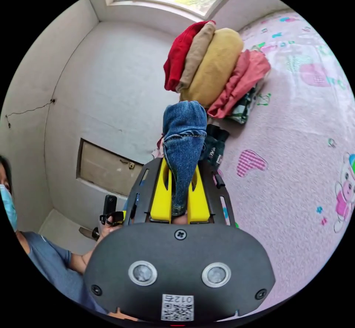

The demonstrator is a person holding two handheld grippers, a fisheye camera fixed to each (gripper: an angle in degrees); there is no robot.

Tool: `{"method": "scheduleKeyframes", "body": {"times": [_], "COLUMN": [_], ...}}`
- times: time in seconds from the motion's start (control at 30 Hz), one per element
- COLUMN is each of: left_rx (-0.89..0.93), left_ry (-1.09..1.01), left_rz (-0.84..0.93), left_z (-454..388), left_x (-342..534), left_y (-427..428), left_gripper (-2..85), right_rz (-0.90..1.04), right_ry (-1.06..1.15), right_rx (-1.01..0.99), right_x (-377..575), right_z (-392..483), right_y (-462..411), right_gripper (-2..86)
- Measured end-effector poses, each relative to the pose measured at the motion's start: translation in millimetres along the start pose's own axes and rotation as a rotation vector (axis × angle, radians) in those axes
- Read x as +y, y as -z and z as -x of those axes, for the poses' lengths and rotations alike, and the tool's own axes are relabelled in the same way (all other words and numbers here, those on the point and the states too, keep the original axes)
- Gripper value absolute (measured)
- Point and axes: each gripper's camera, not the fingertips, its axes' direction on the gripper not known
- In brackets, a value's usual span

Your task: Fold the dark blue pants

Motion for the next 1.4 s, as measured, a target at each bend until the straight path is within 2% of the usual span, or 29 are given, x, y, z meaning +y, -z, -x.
{"method": "scheduleKeyframes", "body": {"times": [0.17,0.27,0.3,0.33,0.4,0.57,0.67,0.77,0.8,0.9,0.97,1.0,1.03,1.13,1.2,1.27,1.33,1.4], "left_rx": [-0.039,-0.06,-0.088,-0.099,0.012,0.058,0.093,-0.099,-0.189,-0.346,-0.478,-0.601,-0.751,-0.916,-0.963,-0.97,-0.929,-0.894], "left_ry": [0.001,0.18,0.298,0.409,0.389,0.394,0.409,0.288,0.192,-0.029,-0.095,-0.142,-0.143,-0.235,-0.251,-0.233,-0.182,-0.132], "left_rz": [-0.118,-0.11,-0.076,-0.04,-0.095,-0.215,-0.347,-0.453,-0.462,-0.372,-0.327,-0.27,-0.184,-0.077,-0.066,-0.051,-0.041,-0.032], "left_z": [44,123,162,190,198,177,159,102,72,14,-4,-10,-10,-15,-22,-26,-27,-36], "left_x": [-38,-51,-50,-43,-33,12,59,83,81,55,41,35,30,33,34,34,32,32], "left_y": [63,59,48,39,35,50,66,75,69,31,0,-27,-58,-112,-130,-142,-147,-145], "left_gripper": [9.4,10.4,10.6,10.5,9.8,6.9,4.4,2.1,1.5,0.8,0.6,0.4,0.3,0.2,0.2,0.2,0.3,0.4], "right_rz": [0.022,0.14,0.221,0.211,0.185,0.233,0.221,0.147,0.142,0.103,0.089,0.08,0.069,0.019,-0.067,-0.101,-0.014,-0.039], "right_ry": [0.075,0.094,0.09,0.128,0.118,0.038,0.05,0.14,0.191,0.282,0.334,0.408,0.498,0.756,0.835,0.769,0.54,0.452], "right_rx": [-0.049,0.18,0.32,0.354,0.32,0.289,0.35,0.419,0.429,0.461,0.491,0.53,0.589,0.784,0.911,0.942,0.893,0.865], "right_x": [-77,-92,-93,-94,-104,-147,-163,-165,-162,-147,-131,-116,-98,-45,-15,2,14,39], "right_z": [7,-23,-34,-35,-35,-31,-17,15,32,76,102,124,147,202,222,223,197,183], "right_y": [-96,-148,-165,-162,-146,-110,-68,-10,8,57,89,111,135,200,244,293,355,405], "right_gripper": [4.6,4.8,4.9,5.0,5.1,7.3,8.8,7.0,5.0,2.1,1.0,0.7,0.4,0.3,0.4,0.7,0.5,0.3]}}
